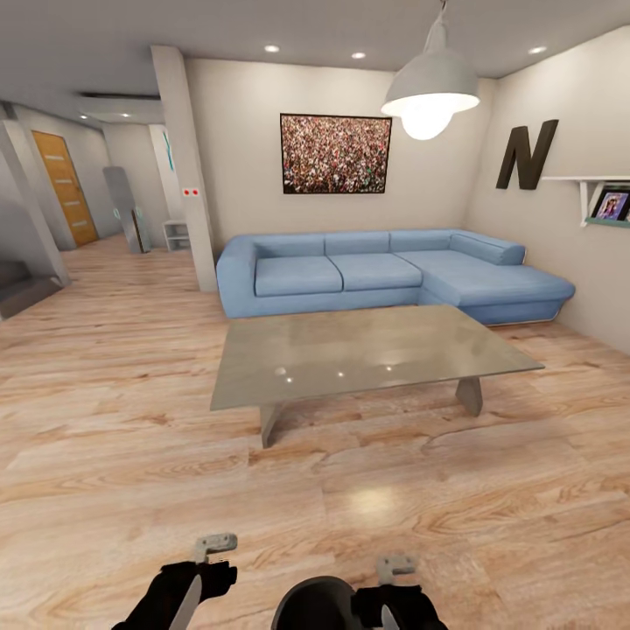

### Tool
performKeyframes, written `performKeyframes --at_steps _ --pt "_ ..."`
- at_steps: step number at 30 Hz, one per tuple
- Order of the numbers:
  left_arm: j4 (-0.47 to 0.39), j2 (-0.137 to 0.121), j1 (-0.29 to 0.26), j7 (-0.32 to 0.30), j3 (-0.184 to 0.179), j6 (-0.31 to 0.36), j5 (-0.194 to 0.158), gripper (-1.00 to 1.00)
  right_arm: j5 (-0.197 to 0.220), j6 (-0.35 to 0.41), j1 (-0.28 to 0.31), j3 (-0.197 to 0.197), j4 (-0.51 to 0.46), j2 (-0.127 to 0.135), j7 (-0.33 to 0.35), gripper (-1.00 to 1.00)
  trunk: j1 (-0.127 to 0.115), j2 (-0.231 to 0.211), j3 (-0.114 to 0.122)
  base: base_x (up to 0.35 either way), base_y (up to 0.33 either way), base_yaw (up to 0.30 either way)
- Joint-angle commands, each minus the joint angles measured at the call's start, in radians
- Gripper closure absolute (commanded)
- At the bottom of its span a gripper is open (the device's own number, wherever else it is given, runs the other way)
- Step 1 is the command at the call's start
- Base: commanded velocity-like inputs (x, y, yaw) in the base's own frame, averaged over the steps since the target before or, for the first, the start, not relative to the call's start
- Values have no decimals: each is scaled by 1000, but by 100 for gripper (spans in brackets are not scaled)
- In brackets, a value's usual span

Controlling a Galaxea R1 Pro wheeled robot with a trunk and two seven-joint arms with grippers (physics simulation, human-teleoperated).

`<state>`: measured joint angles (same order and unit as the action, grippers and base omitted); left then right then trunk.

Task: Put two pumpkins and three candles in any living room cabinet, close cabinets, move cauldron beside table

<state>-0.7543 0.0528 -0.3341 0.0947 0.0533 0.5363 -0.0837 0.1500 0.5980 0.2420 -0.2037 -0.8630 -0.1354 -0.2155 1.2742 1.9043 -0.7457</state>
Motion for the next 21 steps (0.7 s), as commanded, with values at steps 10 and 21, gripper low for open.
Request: performKeyframes --at_steps 10,21 --pt "138 5 0 9 0 -156 -3 -100 11 -4 2 -11 -22 0 -5 -100 4 8 -4 0 0 0" --pt "144 5 1 8 0 -170 -2 -100 13 -46 2 -9 -16 0 -4 -100 4 8 -4 0 0 0"
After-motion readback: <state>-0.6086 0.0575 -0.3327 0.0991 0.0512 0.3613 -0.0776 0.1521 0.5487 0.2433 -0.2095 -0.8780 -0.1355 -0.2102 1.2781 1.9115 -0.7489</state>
